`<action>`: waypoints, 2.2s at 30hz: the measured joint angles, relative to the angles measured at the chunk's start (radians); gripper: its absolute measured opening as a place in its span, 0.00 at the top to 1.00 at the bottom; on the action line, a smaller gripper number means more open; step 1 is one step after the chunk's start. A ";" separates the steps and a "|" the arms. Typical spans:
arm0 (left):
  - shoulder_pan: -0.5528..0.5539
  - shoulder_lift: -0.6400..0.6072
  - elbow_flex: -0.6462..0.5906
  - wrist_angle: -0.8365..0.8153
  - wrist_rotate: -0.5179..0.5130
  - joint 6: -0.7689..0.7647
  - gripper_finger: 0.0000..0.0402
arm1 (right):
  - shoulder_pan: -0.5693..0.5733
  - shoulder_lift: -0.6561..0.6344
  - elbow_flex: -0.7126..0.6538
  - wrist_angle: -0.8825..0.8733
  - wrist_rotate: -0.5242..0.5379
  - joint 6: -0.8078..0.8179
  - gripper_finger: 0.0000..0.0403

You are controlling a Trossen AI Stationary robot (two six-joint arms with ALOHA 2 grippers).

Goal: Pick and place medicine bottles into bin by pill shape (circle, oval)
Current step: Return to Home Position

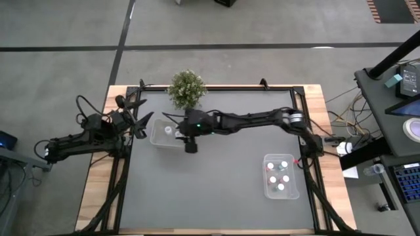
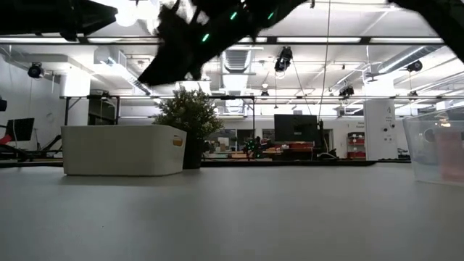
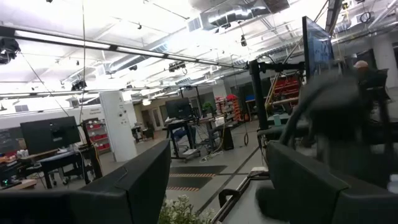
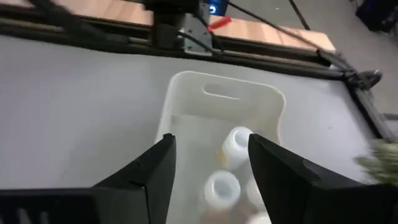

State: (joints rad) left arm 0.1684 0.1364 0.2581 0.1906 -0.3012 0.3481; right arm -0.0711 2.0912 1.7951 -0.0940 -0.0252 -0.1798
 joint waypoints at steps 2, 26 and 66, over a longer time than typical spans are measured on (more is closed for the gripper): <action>0.000 -0.001 0.000 -0.013 0.005 0.000 0.39 | 0.009 -0.084 -0.058 -0.037 0.000 -0.042 0.54; 0.000 0.002 -0.022 -0.264 0.427 -0.136 0.39 | 0.030 -1.492 -1.465 0.465 0.043 -0.132 0.72; 0.000 0.032 -0.074 -0.172 0.420 -0.132 0.39 | 0.046 -2.091 -1.783 0.113 0.058 -0.080 0.73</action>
State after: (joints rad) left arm 0.1684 0.1680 0.1844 0.0185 0.1192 0.2161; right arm -0.0250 0.0002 0.0124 0.0190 0.0332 -0.2601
